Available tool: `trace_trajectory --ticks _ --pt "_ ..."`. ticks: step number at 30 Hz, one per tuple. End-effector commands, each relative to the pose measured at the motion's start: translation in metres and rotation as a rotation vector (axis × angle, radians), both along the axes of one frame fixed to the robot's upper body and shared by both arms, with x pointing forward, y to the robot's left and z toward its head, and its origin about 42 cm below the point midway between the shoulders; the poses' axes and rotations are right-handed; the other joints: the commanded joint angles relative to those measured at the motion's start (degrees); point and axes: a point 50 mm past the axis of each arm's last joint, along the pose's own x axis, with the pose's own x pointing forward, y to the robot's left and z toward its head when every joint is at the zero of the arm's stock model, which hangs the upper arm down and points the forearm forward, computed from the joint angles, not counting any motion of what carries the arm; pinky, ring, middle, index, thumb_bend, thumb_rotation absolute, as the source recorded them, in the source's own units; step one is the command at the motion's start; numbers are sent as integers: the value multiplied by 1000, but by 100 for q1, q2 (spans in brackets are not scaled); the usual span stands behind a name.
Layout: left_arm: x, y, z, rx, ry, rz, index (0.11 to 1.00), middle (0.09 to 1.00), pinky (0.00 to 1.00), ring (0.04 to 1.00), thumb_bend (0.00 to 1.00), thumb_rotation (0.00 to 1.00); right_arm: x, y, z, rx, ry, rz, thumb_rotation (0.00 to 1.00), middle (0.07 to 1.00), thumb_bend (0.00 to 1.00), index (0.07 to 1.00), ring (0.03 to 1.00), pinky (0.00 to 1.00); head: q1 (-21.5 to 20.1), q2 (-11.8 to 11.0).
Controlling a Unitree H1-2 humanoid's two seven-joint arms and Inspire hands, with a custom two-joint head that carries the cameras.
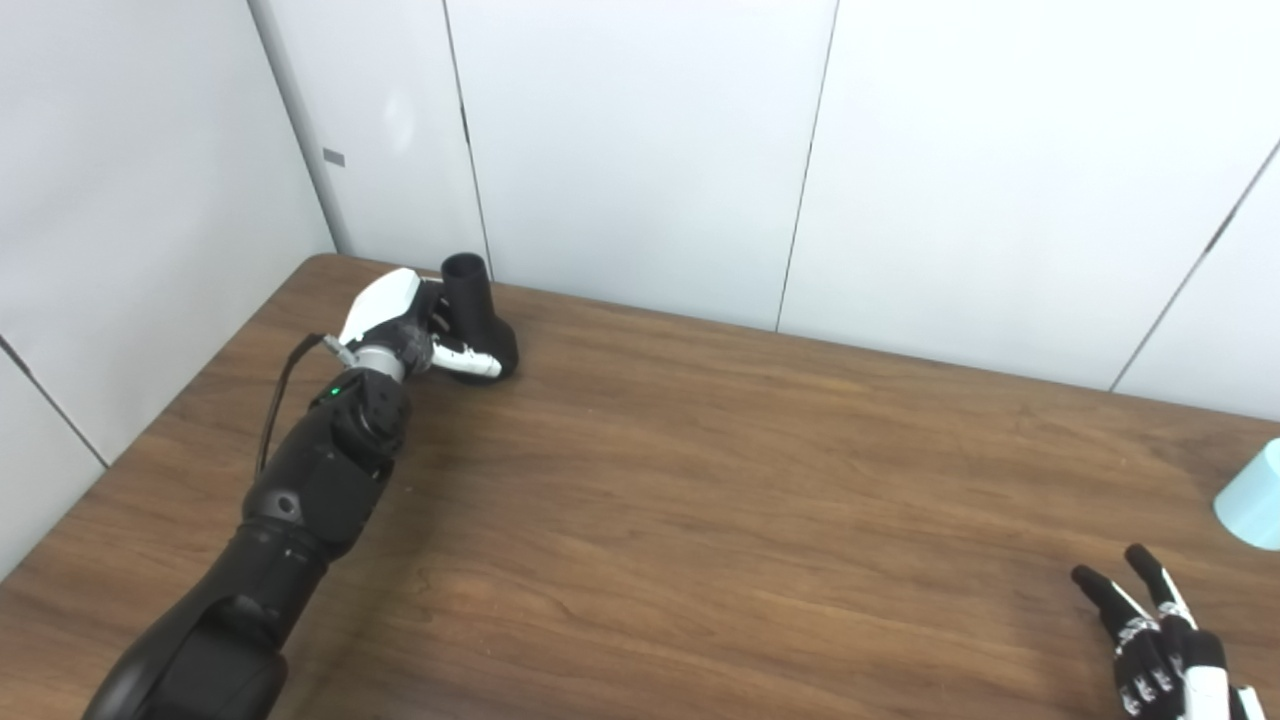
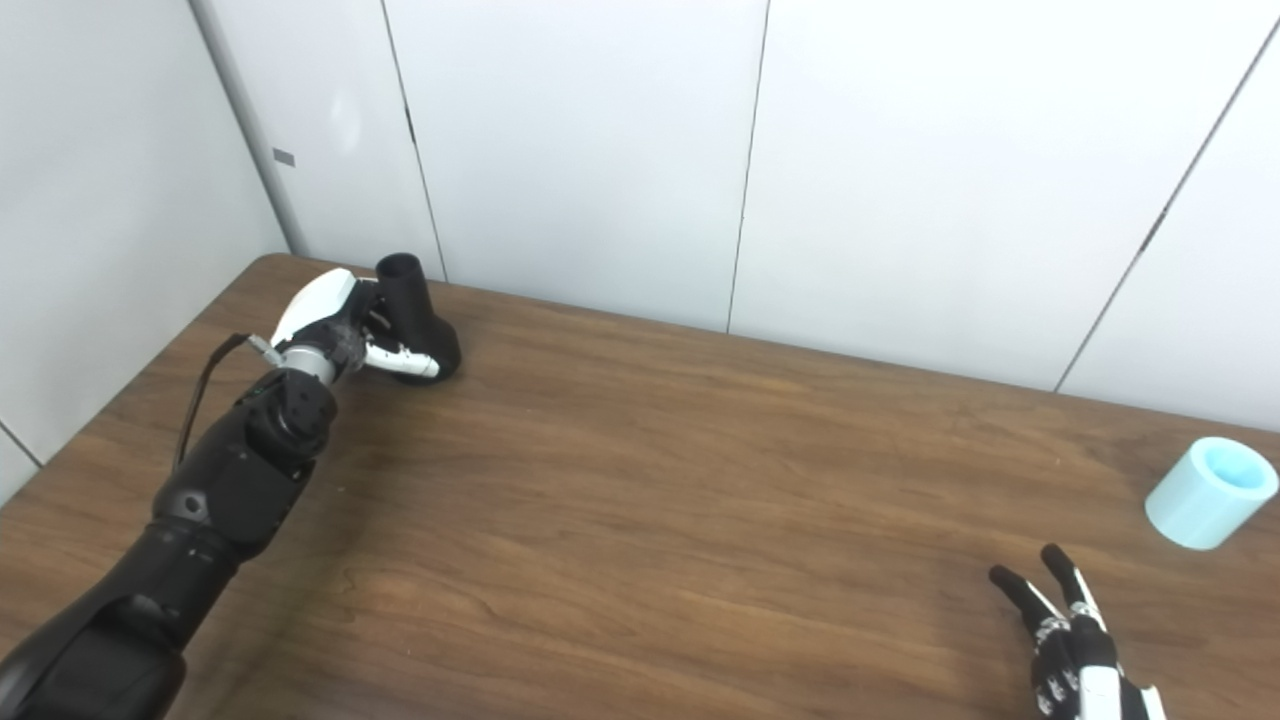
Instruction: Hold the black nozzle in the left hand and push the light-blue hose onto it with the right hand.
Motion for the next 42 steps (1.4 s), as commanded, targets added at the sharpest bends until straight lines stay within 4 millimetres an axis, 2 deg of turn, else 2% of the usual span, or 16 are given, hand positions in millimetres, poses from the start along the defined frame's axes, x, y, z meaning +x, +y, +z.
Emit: trace_trajectory --ticks 1,3,4,6,9,15,22,23,25,27,28,30,31,33,37,42 --pt "8 -5 16 -7 -57 -37 510 512 377 461 557 39 -10 -2 -7 -10 11 -13 954 806 434 922 902 1000 3 2" --pt "7 -6 15 1 -62 -42 491 480 151 217 533 8 -10 -2 -7 -22 11 -12 959 811 428 929 909 1000 1 22" --pt "7 -6 14 2 -62 -43 488 356 105 165 527 26 -11 -2 -6 -28 8 -13 969 812 420 928 910 1000 1 22" --pt "6 -6 13 6 -61 -43 486 261 71 129 522 40 -11 -2 -6 -29 4 -16 978 809 407 928 904 1000 7 34" --pt "4 -8 11 29 -51 -42 486 265 85 153 521 44 -11 -3 -7 -19 6 -13 960 807 419 930 899 1000 14 44" --pt "2 -11 8 69 -55 -59 487 187 44 99 520 43 -12 -4 -6 -33 5 -20 970 813 401 926 905 1000 23 51" --pt "-4 -19 5 108 -73 -86 487 279 103 168 521 45 -12 -4 -6 -56 -4 -19 961 799 428 921 876 973 -11 99" --pt "-5 -21 4 109 -76 -88 487 321 141 216 521 45 -12 -4 -6 -57 -4 -19 961 802 428 925 880 980 -11 99" --pt "-7 -23 2 119 -85 -94 487 333 159 235 521 46 -12 -3 -6 -59 -1 -20 963 806 434 927 889 989 -33 114" --pt "-11 -26 0 132 -98 -103 487 308 150 216 522 47 -11 -2 -5 -57 1 -22 965 805 429 925 887 982 -55 118" --pt "-14 -27 -1 145 -108 -109 487 377 243 338 525 19 -11 -2 -5 -56 0 -23 963 800 426 921 881 973 -70 117" --pt "-21 -32 -4 163 -127 -118 477 490 504 564 520 4 -10 -2 -6 -53 -3 -22 962 796 420 920 876 977 -82 119" --pt "-25 -35 -6 171 -139 -122 469 525 599 630 518 1 -10 -1 -6 -49 -3 -23 962 793 422 917 872 973 -82 119" --pt "-31 -39 -8 181 -156 -129 468 535 626 637 518 0 -9 -1 -6 -48 -6 -24 955 790 425 912 868 970 -96 124" --pt "-47 -51 -18 233 -206 -174 492 480 520 546 525 0 -7 -1 -7 -60 -21 -16 973 782 431 913 861 959 -164 132" --pt "-64 -66 -35 291 -229 -225 482 494 540 554 525 0 -4 -2 -12 -55 -29 -14 986 781 441 923 865 969 -281 138"
